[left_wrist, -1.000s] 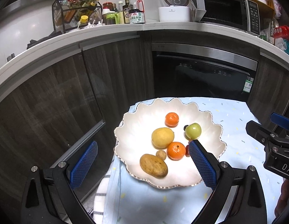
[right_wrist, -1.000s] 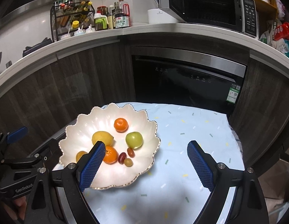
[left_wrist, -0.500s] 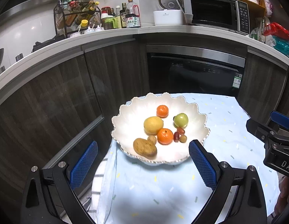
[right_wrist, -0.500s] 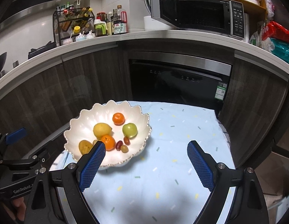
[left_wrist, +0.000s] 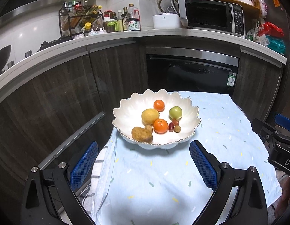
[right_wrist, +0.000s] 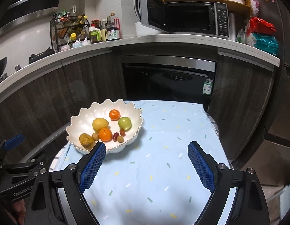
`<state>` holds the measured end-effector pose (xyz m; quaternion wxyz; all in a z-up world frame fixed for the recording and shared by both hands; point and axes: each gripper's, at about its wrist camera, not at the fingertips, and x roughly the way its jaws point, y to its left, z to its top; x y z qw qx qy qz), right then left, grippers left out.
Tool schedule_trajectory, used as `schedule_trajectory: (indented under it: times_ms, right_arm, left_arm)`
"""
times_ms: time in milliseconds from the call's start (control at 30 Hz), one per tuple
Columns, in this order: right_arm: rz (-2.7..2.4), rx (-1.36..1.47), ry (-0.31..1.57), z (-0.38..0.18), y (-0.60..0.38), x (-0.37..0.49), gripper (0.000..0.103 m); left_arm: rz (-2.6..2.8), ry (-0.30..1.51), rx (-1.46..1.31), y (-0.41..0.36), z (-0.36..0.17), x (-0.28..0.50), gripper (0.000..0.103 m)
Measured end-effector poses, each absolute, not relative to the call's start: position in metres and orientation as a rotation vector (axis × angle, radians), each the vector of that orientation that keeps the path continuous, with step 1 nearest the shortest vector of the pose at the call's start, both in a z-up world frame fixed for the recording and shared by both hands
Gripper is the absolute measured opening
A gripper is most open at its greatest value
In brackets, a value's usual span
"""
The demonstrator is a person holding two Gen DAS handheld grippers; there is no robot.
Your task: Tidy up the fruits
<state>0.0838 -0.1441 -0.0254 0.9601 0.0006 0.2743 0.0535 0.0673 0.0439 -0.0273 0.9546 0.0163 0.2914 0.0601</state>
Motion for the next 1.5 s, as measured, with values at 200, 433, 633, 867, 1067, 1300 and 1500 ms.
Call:
schedule_trajectory:
  times_ms: [200, 433, 633, 867, 1067, 1300, 1500]
  right_arm:
    - [0.103, 0.006, 0.559, -0.032, -0.147, 0.070, 0.090]
    - [0.102, -0.010, 0.560, -0.040, -0.149, 0.058, 0.090]
    - [0.097, -0.015, 0.562, -0.045, -0.151, 0.051, 0.090]
    - [0.094, -0.012, 0.562, -0.044, -0.153, 0.051, 0.090]
    - [0.094, -0.015, 0.555, -0.043, -0.153, 0.051, 0.090]
    - [0.095, -0.013, 0.554, -0.043, -0.153, 0.051, 0.090]
    - [0.094, -0.014, 0.552, -0.043, -0.153, 0.051, 0.090]
  left_arm:
    - [0.135, 0.581, 0.020, 0.044, -0.032, 0.052, 0.100]
    - [0.150, 0.580, 0.013, 0.045, -0.040, 0.039, 0.100]
    - [0.150, 0.586, 0.014, 0.043, -0.044, 0.034, 0.100]
    - [0.145, 0.587, 0.018, 0.041, -0.045, 0.033, 0.100]
    - [0.146, 0.588, 0.017, 0.041, -0.044, 0.033, 0.100]
    - [0.145, 0.589, 0.014, 0.041, -0.044, 0.033, 0.100]
    - [0.143, 0.591, 0.010, 0.041, -0.044, 0.034, 0.100]
